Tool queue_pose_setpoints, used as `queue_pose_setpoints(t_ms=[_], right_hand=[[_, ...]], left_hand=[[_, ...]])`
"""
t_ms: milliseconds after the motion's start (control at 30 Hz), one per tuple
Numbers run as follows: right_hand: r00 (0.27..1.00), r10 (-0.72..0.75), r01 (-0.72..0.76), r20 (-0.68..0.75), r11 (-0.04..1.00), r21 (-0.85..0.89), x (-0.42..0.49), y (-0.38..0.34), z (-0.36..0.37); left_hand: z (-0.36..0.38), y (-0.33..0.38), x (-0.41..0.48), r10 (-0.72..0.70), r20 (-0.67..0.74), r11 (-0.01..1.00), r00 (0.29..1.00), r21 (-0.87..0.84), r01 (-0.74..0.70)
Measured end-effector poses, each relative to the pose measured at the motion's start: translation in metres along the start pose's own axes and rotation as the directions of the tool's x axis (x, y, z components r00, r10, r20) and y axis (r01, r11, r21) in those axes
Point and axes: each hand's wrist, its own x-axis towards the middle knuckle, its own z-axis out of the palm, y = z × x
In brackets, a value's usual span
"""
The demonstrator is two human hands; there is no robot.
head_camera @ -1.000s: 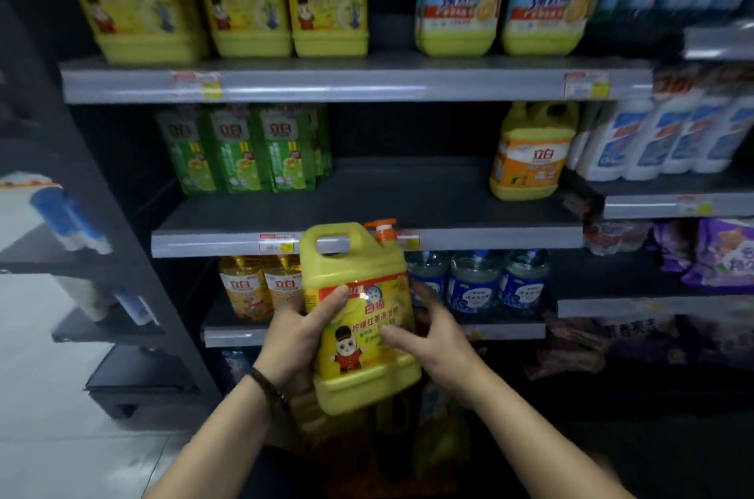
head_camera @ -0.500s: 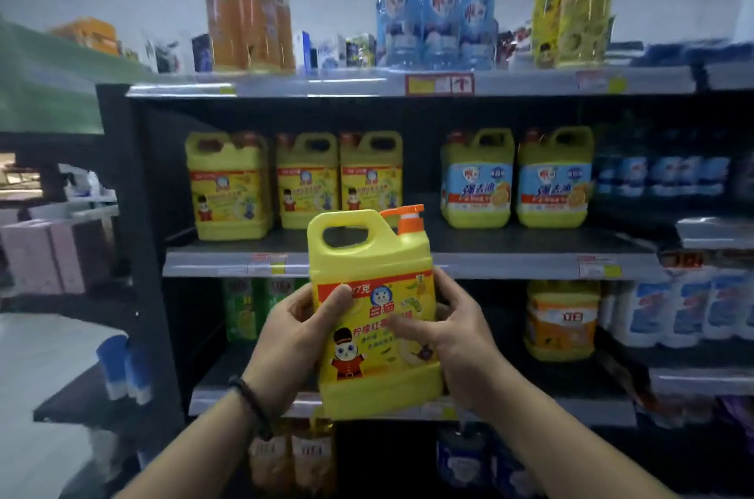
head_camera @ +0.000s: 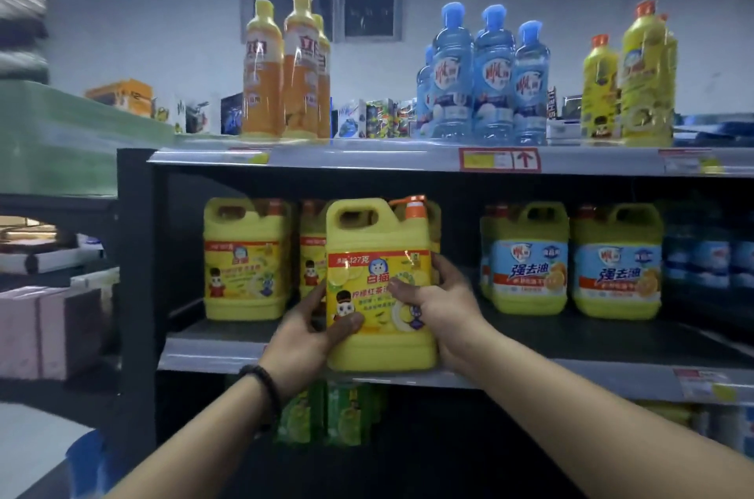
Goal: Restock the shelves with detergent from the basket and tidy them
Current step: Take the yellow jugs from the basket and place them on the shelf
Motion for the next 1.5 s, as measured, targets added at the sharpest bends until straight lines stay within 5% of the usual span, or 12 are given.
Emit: queue_pose_setpoints(t_ms=[367,500,667,867,1133,1267,1500], right_hand=[[0.994,-0.068,0.086,0.080,0.965,-0.247,0.101,0.047,0.040],[0.982,-0.129,0.185,0.141,0.831,-0.524,0.116,0.063,0.042],[0.976,-0.149,0.218,0.160,0.614,-0.759,0.128,0.068,0.047],[0.987,-0.152,0.133,0.055,0.567,-0.813,0.141,0.083,0.066],[0.982,-0.128,0.189,0.143,0.516,-0.835,0.118,0.062,0.047],[0.950,-0.195,0.308,0.242,0.492,-0.814,0.072,0.040,0.027],[0.937,-0.243,0.347,0.252,0.554,-0.757,-0.024,0.028,-0.029]], left_hand=[[-0.046,-0.044,0.089,0.100,-0.056,0.977,0.993,0.193,-0.087],[-0.057,-0.057,0.102,0.162,-0.055,0.855,0.985,0.506,-0.112],[-0.053,-0.066,0.110,0.180,-0.267,0.777,0.947,0.628,0.029],[-0.042,-0.067,0.112,0.149,-0.301,0.695,0.942,0.710,0.117],[-0.046,-0.051,0.098,0.190,-0.108,0.498,0.976,0.867,-0.001],[-0.040,-0.030,0.060,0.424,-0.048,0.541,0.904,0.814,-0.211],[0.008,-0.034,-0.064,0.540,-0.073,0.601,0.839,0.731,-0.323]])
